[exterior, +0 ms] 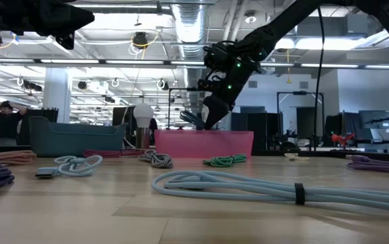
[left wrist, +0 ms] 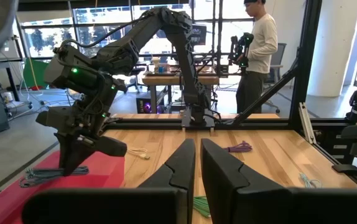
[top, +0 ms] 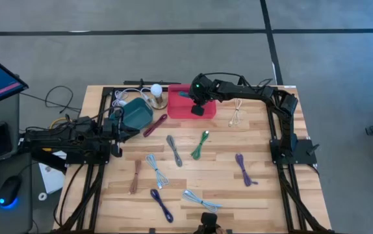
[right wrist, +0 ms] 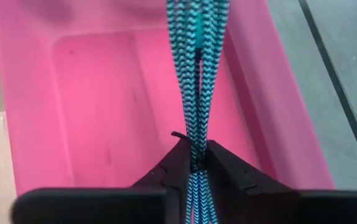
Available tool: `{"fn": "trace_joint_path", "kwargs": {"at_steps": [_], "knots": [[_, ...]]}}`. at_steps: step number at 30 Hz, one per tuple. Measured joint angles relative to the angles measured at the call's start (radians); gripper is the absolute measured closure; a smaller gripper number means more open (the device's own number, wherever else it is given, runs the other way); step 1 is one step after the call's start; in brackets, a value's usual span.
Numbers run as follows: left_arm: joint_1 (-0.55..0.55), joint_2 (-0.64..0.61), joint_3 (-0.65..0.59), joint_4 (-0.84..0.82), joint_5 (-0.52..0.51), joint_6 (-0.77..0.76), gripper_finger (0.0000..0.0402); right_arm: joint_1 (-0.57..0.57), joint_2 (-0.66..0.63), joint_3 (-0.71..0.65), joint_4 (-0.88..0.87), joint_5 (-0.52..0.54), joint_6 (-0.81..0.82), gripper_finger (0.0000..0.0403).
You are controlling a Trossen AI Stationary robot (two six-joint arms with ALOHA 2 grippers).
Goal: Pick & Place USB Port
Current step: Put the black and blue USB cable into the pink bin, then put the white USB cable into the blue bin
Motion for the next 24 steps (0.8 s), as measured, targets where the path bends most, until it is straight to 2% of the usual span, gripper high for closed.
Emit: {"fn": "trace_joint_path", "kwargs": {"at_steps": [5, 10, 16, 24], "knots": [[0.0, 0.0, 0.0, 0.0, 0.0, 0.0, 0.0376, 0.001, 0.0, 0.0, -0.001, 0.0, -0.008, 0.0319], [0.0, 0.0, 0.0, 0.0, 0.0, 0.0, 0.0376, 0.001, -0.012, -0.001, -0.006, 0.001, -0.027, 0.0303], [0.0, 0.0, 0.0, 0.0, 0.0, 0.0, 0.0376, 0.018, -0.114, 0.0, 0.0, -0.004, -0.056, 0.0306], [0.0, 0.0, 0.0, 0.0, 0.0, 0.0, 0.0376, 0.022, -0.301, 0.001, -0.059, -0.136, -0.046, 0.0322]]}}
